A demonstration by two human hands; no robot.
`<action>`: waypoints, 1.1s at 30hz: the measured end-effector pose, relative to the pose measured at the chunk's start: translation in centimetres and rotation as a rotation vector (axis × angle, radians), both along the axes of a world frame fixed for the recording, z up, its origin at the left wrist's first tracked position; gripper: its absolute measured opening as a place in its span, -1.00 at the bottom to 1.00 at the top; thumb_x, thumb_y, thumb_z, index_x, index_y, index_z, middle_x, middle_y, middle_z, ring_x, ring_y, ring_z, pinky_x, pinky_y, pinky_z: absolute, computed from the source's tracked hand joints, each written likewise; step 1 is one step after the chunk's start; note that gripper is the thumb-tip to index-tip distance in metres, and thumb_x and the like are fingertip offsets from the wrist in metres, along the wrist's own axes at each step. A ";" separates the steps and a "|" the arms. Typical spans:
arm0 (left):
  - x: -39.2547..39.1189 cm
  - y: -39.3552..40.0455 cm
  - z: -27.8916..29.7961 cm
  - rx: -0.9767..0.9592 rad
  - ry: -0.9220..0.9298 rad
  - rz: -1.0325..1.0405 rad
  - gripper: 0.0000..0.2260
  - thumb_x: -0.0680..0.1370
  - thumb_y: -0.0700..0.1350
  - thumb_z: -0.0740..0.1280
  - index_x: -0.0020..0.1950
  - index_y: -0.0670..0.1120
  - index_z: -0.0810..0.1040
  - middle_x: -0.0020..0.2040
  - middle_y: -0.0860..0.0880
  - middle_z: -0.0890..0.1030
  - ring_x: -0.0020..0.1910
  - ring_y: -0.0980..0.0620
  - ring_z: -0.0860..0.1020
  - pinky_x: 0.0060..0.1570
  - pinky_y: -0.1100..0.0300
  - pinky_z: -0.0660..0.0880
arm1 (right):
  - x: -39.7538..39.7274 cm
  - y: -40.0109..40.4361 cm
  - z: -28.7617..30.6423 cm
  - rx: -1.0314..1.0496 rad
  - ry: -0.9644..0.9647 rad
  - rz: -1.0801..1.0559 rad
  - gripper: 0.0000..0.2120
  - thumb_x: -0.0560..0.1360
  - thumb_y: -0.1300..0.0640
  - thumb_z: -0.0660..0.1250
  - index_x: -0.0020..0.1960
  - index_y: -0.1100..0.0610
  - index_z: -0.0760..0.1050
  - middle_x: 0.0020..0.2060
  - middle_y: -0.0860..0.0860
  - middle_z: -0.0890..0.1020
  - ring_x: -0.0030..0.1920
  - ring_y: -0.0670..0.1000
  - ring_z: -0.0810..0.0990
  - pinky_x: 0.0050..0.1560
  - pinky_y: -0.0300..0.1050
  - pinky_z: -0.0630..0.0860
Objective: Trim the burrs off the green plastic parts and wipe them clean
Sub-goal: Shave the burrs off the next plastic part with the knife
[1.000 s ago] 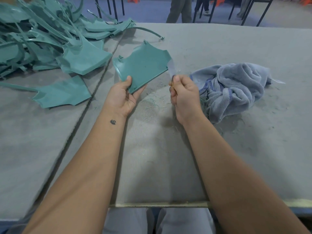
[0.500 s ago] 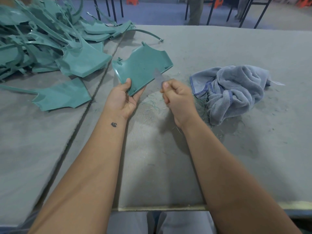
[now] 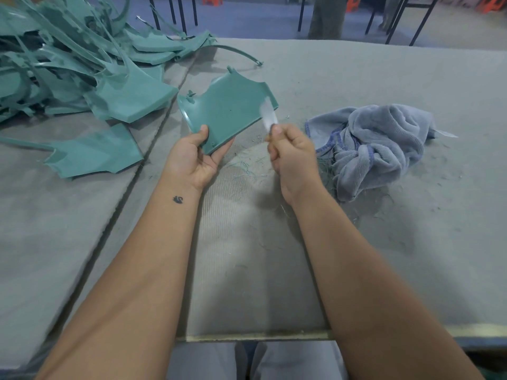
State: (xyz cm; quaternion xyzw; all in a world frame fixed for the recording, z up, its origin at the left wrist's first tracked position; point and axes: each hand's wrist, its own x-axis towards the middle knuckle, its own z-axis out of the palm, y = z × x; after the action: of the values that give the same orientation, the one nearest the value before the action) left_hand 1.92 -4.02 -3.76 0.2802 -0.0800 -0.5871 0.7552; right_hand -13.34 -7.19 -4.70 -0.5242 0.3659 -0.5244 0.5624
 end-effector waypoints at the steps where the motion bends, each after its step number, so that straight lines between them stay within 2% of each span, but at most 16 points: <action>1: 0.1 0.1 0.0 0.004 0.002 0.001 -0.82 0.66 -0.27 0.13 0.19 -0.27 0.47 0.14 -0.20 0.60 -0.05 -0.16 0.65 -0.21 0.02 0.65 | -0.2 -0.1 0.3 0.059 -0.102 -0.036 -0.73 0.64 0.21 0.18 -0.23 0.13 0.45 -0.46 -0.01 0.35 -0.47 -0.13 0.25 -0.48 -0.33 0.17; 4: 0.1 0.2 0.0 -0.003 0.019 0.012 -0.74 0.66 -0.27 0.14 0.33 -0.27 0.42 0.05 -0.19 0.65 -0.20 -0.13 0.69 -0.25 0.06 0.65 | -0.6 -0.1 0.7 0.146 -0.268 -0.101 -0.76 0.65 0.17 0.18 -0.18 0.13 0.45 -0.49 -0.02 0.43 -0.48 -0.13 0.30 -0.49 -0.31 0.19; 7: 0.0 0.1 0.1 -0.004 -0.002 0.001 -0.69 0.66 -0.25 0.13 0.41 -0.24 0.38 -0.02 -0.19 0.65 -0.21 -0.10 0.69 -0.25 0.08 0.65 | -0.6 0.3 0.9 0.102 -0.229 -0.109 -0.80 0.63 0.11 0.21 -0.16 0.10 0.46 -0.51 -0.01 0.49 -0.50 -0.09 0.34 -0.51 -0.30 0.25; 9: -0.1 -0.1 0.2 -0.003 -0.017 -0.013 -0.68 0.66 -0.24 0.12 0.42 -0.23 0.38 -0.01 -0.18 0.65 -0.21 -0.10 0.69 -0.25 0.08 0.65 | -0.8 0.3 1.0 0.054 -0.201 -0.121 -0.75 0.62 0.06 0.20 -0.17 0.11 0.51 -0.49 -0.01 0.45 -0.47 -0.08 0.32 -0.49 -0.30 0.24; 11: -0.2 -0.3 0.3 -0.013 -0.006 -0.035 -0.69 0.67 -0.23 0.11 0.41 -0.23 0.38 0.03 -0.19 0.65 -0.18 -0.11 0.69 -0.21 0.07 0.65 | -1.1 0.1 1.2 0.028 -0.162 -0.126 -0.62 0.63 0.00 0.12 -0.21 0.07 0.61 -0.45 -0.01 0.41 -0.42 -0.10 0.30 -0.38 -0.28 0.27; 13: -0.2 -0.4 0.3 -0.020 0.011 -0.050 -0.70 0.68 -0.22 0.09 0.39 -0.23 0.39 0.11 -0.20 0.64 -0.11 -0.13 0.68 -0.20 0.06 0.65 | -1.2 0.1 1.3 -0.005 -0.057 -0.128 -0.55 0.64 -0.01 0.08 -0.28 -0.04 0.64 -0.35 0.07 0.46 -0.35 -0.14 0.31 -0.21 -0.24 0.29; 15: -0.3 -0.4 0.2 -0.015 0.015 -0.051 -0.72 0.68 -0.22 0.08 0.35 -0.23 0.41 0.23 -0.21 0.59 0.03 -0.13 0.64 -0.18 0.04 0.65 | -0.9 0.2 1.3 -0.019 0.054 -0.155 -0.62 0.63 0.01 0.11 -0.27 -0.07 0.58 -0.14 0.06 0.52 -0.20 -0.15 0.37 -0.02 -0.21 0.33; 17: -0.4 -0.5 0.2 -0.004 0.006 -0.049 -0.77 0.68 -0.23 0.08 0.26 -0.24 0.45 0.29 -0.22 0.55 0.16 -0.14 0.58 -0.18 0.03 0.65 | -0.6 0.1 1.2 -0.035 0.123 -0.163 -0.69 0.65 0.05 0.11 -0.23 -0.03 0.46 -0.04 0.06 0.47 -0.07 -0.05 0.39 0.07 -0.08 0.36; 19: -0.4 -0.5 0.3 0.003 0.005 -0.051 -0.80 0.68 -0.24 0.08 0.20 -0.24 0.46 0.30 -0.23 0.55 0.19 -0.16 0.56 -0.19 0.02 0.65 | -0.6 0.0 1.2 -0.078 0.188 -0.171 -0.71 0.67 0.09 0.09 -0.22 0.02 0.37 -0.14 0.07 0.44 -0.16 0.02 0.38 -0.09 -0.01 0.36; 21: -0.3 -0.5 0.2 0.001 0.020 -0.052 -0.80 0.68 -0.24 0.08 0.17 -0.24 0.46 0.27 -0.23 0.56 0.16 -0.16 0.57 -0.20 0.02 0.65 | -0.8 0.1 1.2 -0.105 0.184 -0.147 -0.72 0.68 0.12 0.07 -0.19 0.08 0.36 -0.28 0.04 0.48 -0.35 -0.02 0.38 -0.32 -0.05 0.37; 23: -0.3 -0.5 0.2 0.007 0.022 -0.051 -0.80 0.68 -0.24 0.08 0.17 -0.24 0.47 0.26 -0.22 0.56 0.20 -0.17 0.56 -0.22 0.02 0.65 | -1.0 0.1 1.0 -0.143 0.205 -0.119 -0.74 0.68 0.12 0.09 -0.18 0.11 0.35 -0.38 0.03 0.47 -0.45 -0.05 0.36 -0.44 -0.10 0.36; 26: -0.2 -0.5 0.2 0.018 0.015 -0.050 -0.80 0.68 -0.24 0.08 0.16 -0.23 0.47 0.30 -0.23 0.54 0.25 -0.18 0.54 -0.23 0.02 0.65 | -1.2 0.0 1.0 -0.158 0.221 -0.108 -0.81 0.66 0.18 0.12 -0.11 0.11 0.42 -0.35 -0.01 0.43 -0.37 -0.10 0.38 -0.33 -0.22 0.42; 28: -0.3 -0.5 0.2 0.014 0.013 -0.046 -0.81 0.68 -0.24 0.08 0.14 -0.22 0.48 0.31 -0.22 0.54 0.17 -0.16 0.57 -0.23 0.03 0.65 | -1.3 -0.3 0.9 -0.168 0.190 -0.107 -0.82 0.65 0.23 0.13 -0.07 0.10 0.44 -0.33 -0.02 0.46 -0.33 -0.11 0.42 -0.21 -0.23 0.47; 30: -0.3 -0.5 0.3 0.009 0.011 -0.042 -0.81 0.68 -0.24 0.08 0.11 -0.22 0.48 0.30 -0.21 0.54 0.12 -0.12 0.58 -0.22 0.03 0.65 | -1.4 -0.3 0.7 -0.175 0.166 -0.086 -0.82 0.65 0.24 0.13 -0.07 0.08 0.45 -0.33 -0.02 0.51 -0.37 -0.09 0.44 -0.24 -0.18 0.46; 33: -0.2 -0.5 0.2 0.013 0.014 -0.041 -0.81 0.68 -0.24 0.08 0.10 -0.22 0.48 0.26 -0.21 0.56 0.12 -0.12 0.58 -0.22 0.03 0.65 | -1.4 -0.2 0.5 -0.191 0.197 -0.057 -0.80 0.65 0.22 0.14 -0.08 0.04 0.45 -0.36 -0.03 0.50 -0.40 -0.05 0.35 -0.35 -0.19 0.34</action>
State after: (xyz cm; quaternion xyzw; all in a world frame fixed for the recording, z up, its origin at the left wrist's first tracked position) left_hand 1.69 -4.56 -3.56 0.2793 -0.0769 -0.6050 0.7416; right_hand -14.70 -7.41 -4.22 -0.6137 0.3825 -0.5187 0.4561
